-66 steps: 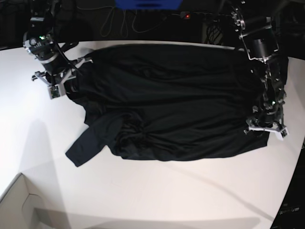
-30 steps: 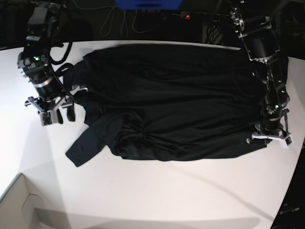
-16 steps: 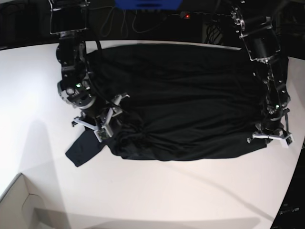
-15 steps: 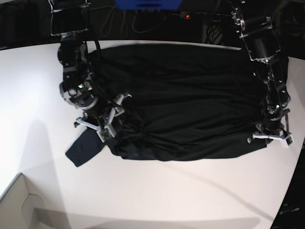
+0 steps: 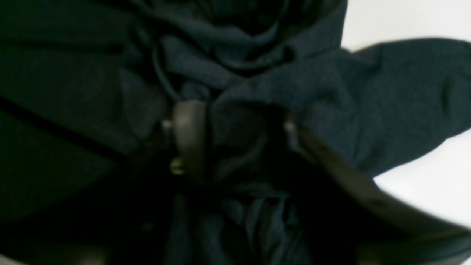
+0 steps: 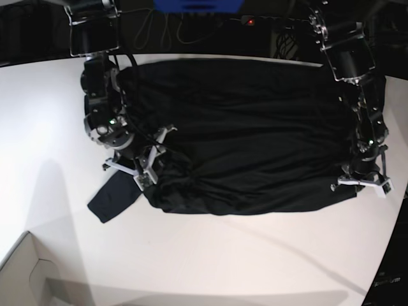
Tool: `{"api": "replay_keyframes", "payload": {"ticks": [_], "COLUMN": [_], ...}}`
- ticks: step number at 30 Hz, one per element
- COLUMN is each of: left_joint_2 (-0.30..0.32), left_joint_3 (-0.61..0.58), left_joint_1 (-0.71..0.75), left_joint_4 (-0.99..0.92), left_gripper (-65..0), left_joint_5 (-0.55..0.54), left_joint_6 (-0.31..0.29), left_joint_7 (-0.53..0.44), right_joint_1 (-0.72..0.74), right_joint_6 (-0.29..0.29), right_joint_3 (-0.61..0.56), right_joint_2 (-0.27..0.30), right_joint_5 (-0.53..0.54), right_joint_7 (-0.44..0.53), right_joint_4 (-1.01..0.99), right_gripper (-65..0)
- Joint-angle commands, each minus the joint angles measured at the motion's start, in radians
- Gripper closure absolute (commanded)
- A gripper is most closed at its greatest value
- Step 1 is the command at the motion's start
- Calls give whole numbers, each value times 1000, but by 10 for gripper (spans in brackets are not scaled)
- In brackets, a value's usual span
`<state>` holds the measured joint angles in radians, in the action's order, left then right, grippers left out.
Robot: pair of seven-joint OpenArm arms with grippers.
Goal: Layout the t-shirt on the table in an organized manner, then fold the t-shirt properly
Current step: 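Reach the right gripper down to the crumpled sleeve and grasp it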
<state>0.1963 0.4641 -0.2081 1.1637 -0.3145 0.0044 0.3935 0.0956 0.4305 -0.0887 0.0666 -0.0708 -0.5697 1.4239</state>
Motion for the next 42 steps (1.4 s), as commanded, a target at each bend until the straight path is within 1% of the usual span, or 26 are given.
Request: {"api": "replay_keyframes", "payload": {"ticks": [1, 3, 4, 5, 11, 15, 18, 20, 22, 26, 29, 30, 39, 41, 42], "left_joint_2": [13, 13, 15, 15, 16, 33, 35, 35, 35, 35, 35, 33, 32, 30, 30], "left_joint_3": [2, 2, 2, 2, 2, 3, 3, 3, 2, 2, 2, 2, 2, 2, 2], "left_joint_1": [-23, -23, -23, -24, -49, -61, -90, -92, -92, -92, -92, -92, -86, -86, -86], "left_joint_4": [14, 25, 28, 28, 28, 28, 26, 26, 26, 23, 19, 19, 14, 14, 14], "left_gripper": [-2, -2, -2, -2, -2, -2, -2, -2, -2, -2, -2, -2, -2, -2, -2], "left_joint_5": [-2, -4, -4, -4, -4, -5, -5, -5, -5, -5, -5, -5, -5, -5, -5], "left_joint_6": [-2, -2, -2, -2, -7, -4, -4, -4, -4, -7, -7, -7, -7, -7, -7], "left_joint_7": [-24, -24, -24, -24, -24, -24, -24, -24, -24, -24, -24, -24, -24, -24, -24], "right_joint_1": [19, 19, 17, 14, 22, 42, 63, 54, 25, -3, -24, -26, -9, 0, 5], "right_joint_6": [3, 3, 3, 3, 3, 3, 4, 3, 1, 0, 0, 0, 0, 0, 0], "right_joint_3": [5, 7, 7, 7, 7, 20, 23, 22, 19, 19, 19, 19, 22, 22, 22], "right_joint_2": [3, 5, 6, 11, 20, 37, 35, 31, 9, -20, -35, -35, -32, -32, -31], "right_joint_5": [10, 12, 12, 12, 12, 13, 15, 10, 10, 10, 10, 10, 9, 9, 9], "right_joint_7": [24, 24, 24, 24, 20, 21, 14, 10, -11, -51, -59, -59, -54, -54, -54], "right_joint_4": [27, 56, 81, 111, 231, 248, 239, 240, 239, 242, 246, 240, 130, 114, 114], "right_gripper": [-170, -84, -53, -38, -35, -35, -38, -62, -110, -265, -354, -365, -365, -359, -346]}}
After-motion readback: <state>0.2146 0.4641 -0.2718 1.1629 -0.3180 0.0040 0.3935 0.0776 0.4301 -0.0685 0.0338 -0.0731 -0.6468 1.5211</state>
